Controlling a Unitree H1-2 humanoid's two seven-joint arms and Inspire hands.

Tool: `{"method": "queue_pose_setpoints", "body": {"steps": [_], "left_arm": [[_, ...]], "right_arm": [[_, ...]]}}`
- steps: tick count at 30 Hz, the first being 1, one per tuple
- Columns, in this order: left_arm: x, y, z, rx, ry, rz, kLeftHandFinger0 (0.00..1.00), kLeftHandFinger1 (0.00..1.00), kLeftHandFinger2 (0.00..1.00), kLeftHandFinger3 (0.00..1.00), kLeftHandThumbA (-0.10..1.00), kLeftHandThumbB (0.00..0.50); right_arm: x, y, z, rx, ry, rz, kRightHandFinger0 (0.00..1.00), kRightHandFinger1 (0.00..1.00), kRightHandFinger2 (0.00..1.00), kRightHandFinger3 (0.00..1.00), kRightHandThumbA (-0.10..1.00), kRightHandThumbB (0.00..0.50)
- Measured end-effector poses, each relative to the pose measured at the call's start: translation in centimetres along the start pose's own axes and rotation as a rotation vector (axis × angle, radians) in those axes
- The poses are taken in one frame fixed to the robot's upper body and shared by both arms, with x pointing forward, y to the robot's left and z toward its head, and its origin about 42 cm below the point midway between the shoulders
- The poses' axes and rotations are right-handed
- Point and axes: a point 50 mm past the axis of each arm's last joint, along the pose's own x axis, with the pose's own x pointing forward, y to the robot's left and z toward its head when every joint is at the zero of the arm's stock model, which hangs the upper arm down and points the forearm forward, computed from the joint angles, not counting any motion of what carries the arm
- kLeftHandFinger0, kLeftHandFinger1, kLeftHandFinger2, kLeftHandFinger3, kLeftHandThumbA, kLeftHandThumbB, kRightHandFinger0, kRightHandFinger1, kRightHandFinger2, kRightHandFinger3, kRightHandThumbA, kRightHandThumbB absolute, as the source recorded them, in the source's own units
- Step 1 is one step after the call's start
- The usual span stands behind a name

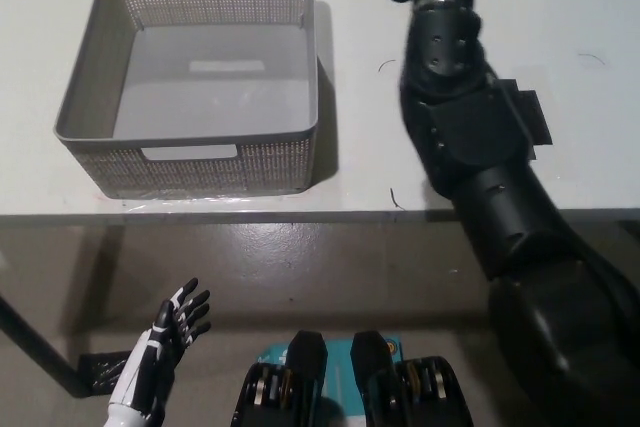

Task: Use the right hand to pick up a electric screw driver and put it into a container on the left side

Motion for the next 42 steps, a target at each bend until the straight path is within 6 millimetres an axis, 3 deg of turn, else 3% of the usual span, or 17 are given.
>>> {"method": "queue_pose_setpoints", "body": {"steps": [8, 15, 18, 20, 22, 29, 32, 34, 35, 42], "left_arm": [[-0.1, 0.0, 0.1, 0.008, 0.0, -0.003, 1.0, 1.0, 1.0, 1.0, 1.0, 0.1], [-0.1, -0.1, 0.3, 0.014, -0.006, -0.007, 1.0, 1.0, 1.0, 1.0, 1.0, 0.079], [-0.1, -0.1, 0.4, 0.02, -0.01, -0.011, 1.0, 1.0, 1.0, 1.0, 1.0, 0.085], [0.0, -0.2, 0.4, 0.024, -0.009, -0.013, 1.0, 1.0, 1.0, 1.0, 1.0, 0.099], [0.0, -0.1, 0.4, 0.029, -0.01, -0.014, 1.0, 1.0, 1.0, 1.0, 1.0, 0.08], [0.1, 0.0, 0.7, 0.038, -0.015, -0.018, 1.0, 1.0, 1.0, 1.0, 1.0, 0.096], [0.2, 0.1, 0.8, 0.04, -0.01, -0.02, 1.0, 1.0, 1.0, 1.0, 1.0, 0.085], [0.3, 0.1, 0.8, 0.044, -0.007, -0.023, 1.0, 1.0, 1.0, 1.0, 1.0, 0.064], [0.3, 0.2, 0.9, 0.047, -0.007, -0.026, 1.0, 1.0, 1.0, 1.0, 1.0, 0.063], [0.8, 0.1, 1.2, 0.074, -0.013, -0.056, 1.0, 1.0, 1.0, 1.0, 1.0, 0.038]], "right_arm": [[-0.9, 4.9, 1.1, -0.018, 0.029, 0.079, 0.0, 0.09, 0.56, 0.6, -0.1, 0.132], [-2.9, 8.4, 0.1, -0.025, 0.092, 0.141, 0.0, 0.04, 0.51, 0.61, -0.1, 0.12], [-3.7, 9.3, -0.6, -0.039, 0.124, 0.162, 0.0, 0.03, 0.49, 0.53, -0.1, 0.115], [-4.3, 9.8, -1.3, -0.046, 0.149, 0.174, 0.0, 0.0, 0.45, 0.39, -0.1, 0.116], [-4.8, 10.3, -1.7, -0.049, 0.17, 0.186, 0.0, 0.0, 0.47, 0.37, -0.1, 0.131], [-6.7, 12.0, -2.8, -0.057, 0.213, 0.227, 0.0, 0.08, 0.57, 0.46, -0.1, 0.138], [-7.3, 12.2, -3.5, -0.063, 0.232, 0.239, 0.0, 0.17, 0.67, 0.53, -0.1, 0.11], [-7.8, 12.0, -4.1, -0.065, 0.247, 0.242, 0.0, 0.19, 0.67, 0.54, -0.1, 0.13], [-7.9, 12.0, -4.4, -0.067, 0.254, 0.242, 0.0, 0.2, 0.67, 0.55, -0.1, 0.117], [-9.2, 11.2, -6.7, -0.087, 0.303, 0.241, 0.0, 0.29, 0.76, 0.78, -0.1, 0.103]]}}
